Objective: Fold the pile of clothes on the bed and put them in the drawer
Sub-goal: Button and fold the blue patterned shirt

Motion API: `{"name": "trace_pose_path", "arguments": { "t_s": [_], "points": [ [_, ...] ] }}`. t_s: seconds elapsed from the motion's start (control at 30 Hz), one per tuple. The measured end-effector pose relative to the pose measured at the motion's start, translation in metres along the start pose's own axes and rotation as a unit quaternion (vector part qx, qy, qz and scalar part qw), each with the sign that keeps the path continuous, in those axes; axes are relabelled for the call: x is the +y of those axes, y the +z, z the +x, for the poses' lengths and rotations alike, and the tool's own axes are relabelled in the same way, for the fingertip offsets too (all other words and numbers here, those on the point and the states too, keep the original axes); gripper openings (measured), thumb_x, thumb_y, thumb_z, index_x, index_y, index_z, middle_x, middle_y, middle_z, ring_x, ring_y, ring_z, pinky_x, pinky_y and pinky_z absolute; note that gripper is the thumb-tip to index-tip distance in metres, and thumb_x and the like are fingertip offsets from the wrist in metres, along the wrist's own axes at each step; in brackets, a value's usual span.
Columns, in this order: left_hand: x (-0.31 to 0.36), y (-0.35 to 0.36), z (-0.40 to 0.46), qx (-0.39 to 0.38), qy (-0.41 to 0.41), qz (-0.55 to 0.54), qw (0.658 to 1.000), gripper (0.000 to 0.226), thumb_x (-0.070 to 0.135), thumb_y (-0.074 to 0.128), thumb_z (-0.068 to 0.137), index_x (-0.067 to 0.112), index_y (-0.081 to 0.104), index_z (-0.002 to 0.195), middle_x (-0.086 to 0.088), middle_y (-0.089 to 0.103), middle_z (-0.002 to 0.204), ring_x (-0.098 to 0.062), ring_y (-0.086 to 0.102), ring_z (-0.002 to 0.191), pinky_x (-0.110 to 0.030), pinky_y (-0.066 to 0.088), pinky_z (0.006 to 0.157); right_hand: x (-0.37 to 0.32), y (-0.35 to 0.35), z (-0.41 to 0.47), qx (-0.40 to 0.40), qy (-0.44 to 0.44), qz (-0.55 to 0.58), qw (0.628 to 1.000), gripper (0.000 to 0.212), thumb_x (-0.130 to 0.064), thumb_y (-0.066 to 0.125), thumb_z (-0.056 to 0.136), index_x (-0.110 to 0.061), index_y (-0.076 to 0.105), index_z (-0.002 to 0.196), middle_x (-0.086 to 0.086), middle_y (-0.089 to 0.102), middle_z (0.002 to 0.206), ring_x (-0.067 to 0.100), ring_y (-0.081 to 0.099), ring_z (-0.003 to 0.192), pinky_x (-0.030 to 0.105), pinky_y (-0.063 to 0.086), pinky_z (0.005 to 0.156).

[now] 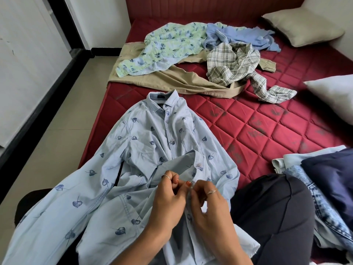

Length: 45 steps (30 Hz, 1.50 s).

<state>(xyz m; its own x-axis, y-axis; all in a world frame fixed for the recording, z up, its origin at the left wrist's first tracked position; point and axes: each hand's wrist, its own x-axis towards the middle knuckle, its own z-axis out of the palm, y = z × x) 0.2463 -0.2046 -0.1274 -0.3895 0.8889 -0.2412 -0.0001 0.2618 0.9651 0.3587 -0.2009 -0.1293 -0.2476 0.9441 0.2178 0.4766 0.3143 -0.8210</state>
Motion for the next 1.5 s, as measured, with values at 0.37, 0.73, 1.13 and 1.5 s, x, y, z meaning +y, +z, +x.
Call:
{"name": "trace_pose_path", "arguments": {
  "t_s": [0.37, 0.73, 1.13, 1.5],
  "points": [
    [0.000, -0.008, -0.007, -0.055, 0.066, 0.046, 0.995, 0.024, 0.013, 0.059, 0.093, 0.015, 0.041, 0.077, 0.009, 0.047, 0.062, -0.004, 0.046, 0.060, -0.018, 0.040, 0.063, -0.002, -0.016, 0.013, -0.116, 0.340, 0.459, 0.813, 0.010, -0.012, 0.059, 0.085, -0.005, 0.053, 0.087, 0.011, 0.049, 0.066, 0.012, 0.043, 0.050, 0.022, 0.033, 0.049],
    [-0.005, -0.065, 0.008, -0.363, -0.111, 0.099, 0.920, 0.019, 0.027, 0.066, 0.082, 0.016, 0.055, 0.094, 0.008, 0.056, 0.064, -0.012, 0.046, 0.069, -0.027, 0.035, 0.071, 0.005, -0.032, 0.047, -0.198, 0.267, 0.217, 0.918, 0.021, -0.008, 0.053, 0.096, -0.004, 0.052, 0.076, 0.006, 0.058, 0.057, 0.012, 0.041, 0.040, 0.018, 0.032, 0.042],
    [0.050, -0.113, 0.078, -0.302, -0.120, 0.170, 0.931, 0.017, 0.025, 0.051, 0.098, 0.015, 0.059, 0.109, 0.003, 0.074, 0.091, -0.008, 0.065, 0.080, -0.016, 0.045, 0.066, 0.004, -0.036, 0.138, -0.255, 0.163, 0.028, 0.953, 0.020, -0.023, 0.054, 0.097, -0.005, 0.063, 0.091, -0.001, 0.066, 0.074, 0.008, 0.057, 0.056, 0.023, 0.049, 0.056],
    [0.029, -0.173, 0.224, 0.029, -0.072, 0.261, 0.962, 0.018, 0.022, 0.057, 0.094, 0.007, 0.065, 0.098, -0.006, 0.065, 0.081, -0.016, 0.058, 0.067, -0.025, 0.037, 0.056, 0.060, -0.020, 0.239, -0.185, 0.244, -0.122, 0.944, 0.020, -0.023, 0.053, 0.097, -0.004, 0.058, 0.103, 0.007, 0.062, 0.070, 0.014, 0.062, 0.052, 0.020, 0.046, 0.042]
  ]
}}
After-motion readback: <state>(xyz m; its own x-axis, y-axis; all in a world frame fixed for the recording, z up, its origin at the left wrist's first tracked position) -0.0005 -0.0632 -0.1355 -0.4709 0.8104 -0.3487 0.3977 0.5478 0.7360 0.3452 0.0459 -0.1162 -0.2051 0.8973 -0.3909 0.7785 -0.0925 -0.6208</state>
